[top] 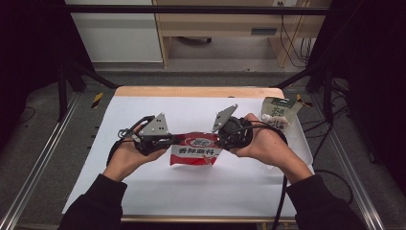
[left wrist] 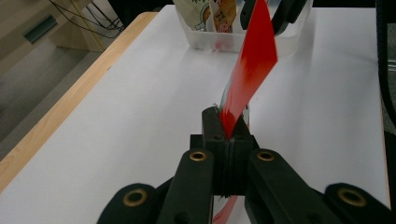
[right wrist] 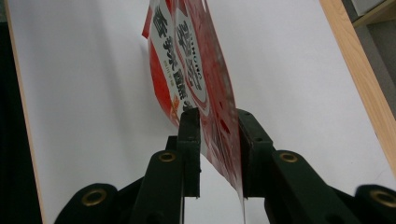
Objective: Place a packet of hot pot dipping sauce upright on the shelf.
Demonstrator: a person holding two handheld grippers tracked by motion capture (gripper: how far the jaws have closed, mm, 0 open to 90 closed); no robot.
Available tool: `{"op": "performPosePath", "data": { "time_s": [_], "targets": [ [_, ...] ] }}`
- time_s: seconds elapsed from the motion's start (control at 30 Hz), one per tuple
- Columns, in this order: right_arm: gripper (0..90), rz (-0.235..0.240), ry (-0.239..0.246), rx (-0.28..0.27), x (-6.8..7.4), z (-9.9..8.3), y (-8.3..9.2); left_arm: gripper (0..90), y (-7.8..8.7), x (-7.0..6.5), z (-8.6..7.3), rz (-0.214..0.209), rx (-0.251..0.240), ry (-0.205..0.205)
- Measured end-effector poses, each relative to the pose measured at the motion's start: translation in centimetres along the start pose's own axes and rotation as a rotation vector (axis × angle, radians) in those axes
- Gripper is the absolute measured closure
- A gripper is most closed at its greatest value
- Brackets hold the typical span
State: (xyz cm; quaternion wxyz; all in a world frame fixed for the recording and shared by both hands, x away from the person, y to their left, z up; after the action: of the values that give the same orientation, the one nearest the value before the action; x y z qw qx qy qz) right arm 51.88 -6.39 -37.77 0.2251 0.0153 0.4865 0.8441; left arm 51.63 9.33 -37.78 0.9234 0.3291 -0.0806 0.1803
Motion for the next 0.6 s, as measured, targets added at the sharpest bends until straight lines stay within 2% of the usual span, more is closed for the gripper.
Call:
{"op": "performPosePath", "data": {
  "time_s": [0.23, 0.43, 0.5, 0.6],
  "targets": [
    [78.0, -0.002, 0.005, 0.011, -0.16, -0.15, -0.38, 90.0, -0.03, -0.07, 0.17, -0.005, -0.009, -0.001],
    [85.0, 0.0, 0.004, 0.015, -0.22, -0.26, -0.68, 89.9, 0.02, -0.16, 0.4, -0.008, -0.009, -0.005],
    [89.4, 0.003, 0.006, 0.013, -0.21, -0.16, -0.66, 89.9, 0.03, -0.06, 0.42, -0.004, -0.015, 0.001],
    [89.8, 0.004, -0.007, 0.023, -0.14, -0.04, -0.58, 89.7, 0.07, 0.02, 0.34, -0.005, -0.013, 0.014]
  ]
}}
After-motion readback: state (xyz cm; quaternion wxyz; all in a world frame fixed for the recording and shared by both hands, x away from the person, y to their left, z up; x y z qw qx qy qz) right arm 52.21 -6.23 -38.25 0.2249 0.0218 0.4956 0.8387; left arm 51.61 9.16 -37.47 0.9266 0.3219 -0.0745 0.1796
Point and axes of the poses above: each handheld gripper's, and its own axes: y roughly backward along the jaws, z roughly out of its top, x roughly to its left, the point moved 9 cm from there along -y, roughly forward along the jaws, and after that the axes turned 5 degrees about -y, right-handed, at the moved point
